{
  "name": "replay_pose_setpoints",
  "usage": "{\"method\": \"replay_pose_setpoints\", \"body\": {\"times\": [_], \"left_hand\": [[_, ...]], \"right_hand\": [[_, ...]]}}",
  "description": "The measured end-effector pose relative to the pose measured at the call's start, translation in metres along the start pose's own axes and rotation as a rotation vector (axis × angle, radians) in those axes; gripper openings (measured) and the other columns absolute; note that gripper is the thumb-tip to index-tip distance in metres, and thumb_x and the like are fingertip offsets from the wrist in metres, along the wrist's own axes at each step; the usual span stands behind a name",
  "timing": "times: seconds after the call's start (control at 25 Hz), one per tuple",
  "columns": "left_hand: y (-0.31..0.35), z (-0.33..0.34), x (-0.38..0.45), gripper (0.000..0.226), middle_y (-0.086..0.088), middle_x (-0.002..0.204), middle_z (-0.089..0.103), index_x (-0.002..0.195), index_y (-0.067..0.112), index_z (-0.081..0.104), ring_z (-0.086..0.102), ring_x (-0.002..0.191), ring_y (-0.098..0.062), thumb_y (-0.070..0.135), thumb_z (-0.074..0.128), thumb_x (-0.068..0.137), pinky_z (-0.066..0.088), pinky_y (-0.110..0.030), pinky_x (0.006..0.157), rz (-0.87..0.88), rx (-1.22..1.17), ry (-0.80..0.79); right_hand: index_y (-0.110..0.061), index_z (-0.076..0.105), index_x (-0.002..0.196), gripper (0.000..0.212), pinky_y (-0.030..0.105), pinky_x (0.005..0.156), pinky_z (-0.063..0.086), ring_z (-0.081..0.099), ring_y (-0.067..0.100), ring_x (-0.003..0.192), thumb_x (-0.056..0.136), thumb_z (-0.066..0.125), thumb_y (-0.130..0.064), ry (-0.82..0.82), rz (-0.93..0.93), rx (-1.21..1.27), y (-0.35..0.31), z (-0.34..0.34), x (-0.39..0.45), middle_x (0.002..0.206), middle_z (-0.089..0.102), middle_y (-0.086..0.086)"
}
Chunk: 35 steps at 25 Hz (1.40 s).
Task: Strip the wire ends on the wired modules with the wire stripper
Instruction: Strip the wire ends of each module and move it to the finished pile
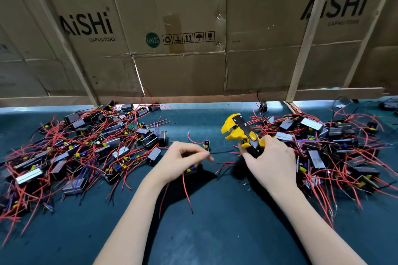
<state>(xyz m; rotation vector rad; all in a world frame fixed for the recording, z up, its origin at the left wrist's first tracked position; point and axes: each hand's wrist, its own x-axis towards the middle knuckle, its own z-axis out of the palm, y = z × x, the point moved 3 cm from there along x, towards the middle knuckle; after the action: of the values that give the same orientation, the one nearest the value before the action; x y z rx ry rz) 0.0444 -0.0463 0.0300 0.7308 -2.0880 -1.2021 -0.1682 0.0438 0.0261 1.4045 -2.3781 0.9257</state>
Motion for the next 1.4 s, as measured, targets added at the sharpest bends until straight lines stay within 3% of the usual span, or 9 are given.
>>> {"method": "replay_pose_setpoints", "body": {"times": [0.2, 0.72, 1.16, 1.4], "left_hand": [[0.001, -0.022, -0.003, 0.017, 0.012, 0.054, 0.054, 0.077, 0.013, 0.075, 0.032, 0.051, -0.005, 0.023, 0.065, 0.087, 0.028, -0.011, 0.049, 0.013, -0.183, 0.108], [-0.003, -0.01, 0.0, 0.02, 0.01, 0.052, 0.055, 0.075, 0.013, 0.072, 0.034, 0.043, -0.008, 0.026, 0.064, 0.088, 0.029, -0.016, 0.048, -0.009, -0.109, 0.044], [-0.005, -0.011, -0.002, 0.02, 0.01, 0.051, 0.055, 0.079, 0.006, 0.071, 0.035, 0.046, -0.008, 0.021, 0.064, 0.091, 0.03, -0.015, 0.05, -0.029, -0.112, 0.006], [-0.005, -0.011, -0.002, 0.018, 0.012, 0.056, 0.062, 0.08, 0.004, 0.07, 0.036, 0.045, -0.005, 0.014, 0.062, 0.094, 0.032, -0.013, 0.05, -0.024, -0.134, -0.006]], "right_hand": [[-0.008, 0.058, 0.086, 0.053, 0.044, 0.081, 0.041, 0.062, 0.035, 0.089, 0.078, 0.065, -0.06, 0.02, -0.051, -0.164, -0.002, 0.008, -0.005, 0.088, 0.066, 0.013], [-0.006, 0.057, 0.069, 0.051, 0.043, 0.071, 0.044, 0.063, 0.034, 0.066, 0.065, 0.081, -0.05, 0.04, -0.155, -0.206, -0.005, 0.003, -0.006, 0.068, 0.063, 0.013], [-0.013, 0.058, 0.062, 0.05, 0.034, 0.063, 0.037, 0.064, 0.032, 0.063, 0.069, 0.073, -0.06, -0.004, -0.154, -0.232, -0.001, -0.001, -0.002, 0.063, 0.065, 0.008], [-0.021, 0.043, 0.056, 0.053, 0.028, 0.055, 0.029, 0.063, 0.033, 0.059, 0.069, 0.072, -0.063, 0.006, -0.095, -0.185, -0.001, -0.004, -0.002, 0.056, 0.06, 0.008]]}}
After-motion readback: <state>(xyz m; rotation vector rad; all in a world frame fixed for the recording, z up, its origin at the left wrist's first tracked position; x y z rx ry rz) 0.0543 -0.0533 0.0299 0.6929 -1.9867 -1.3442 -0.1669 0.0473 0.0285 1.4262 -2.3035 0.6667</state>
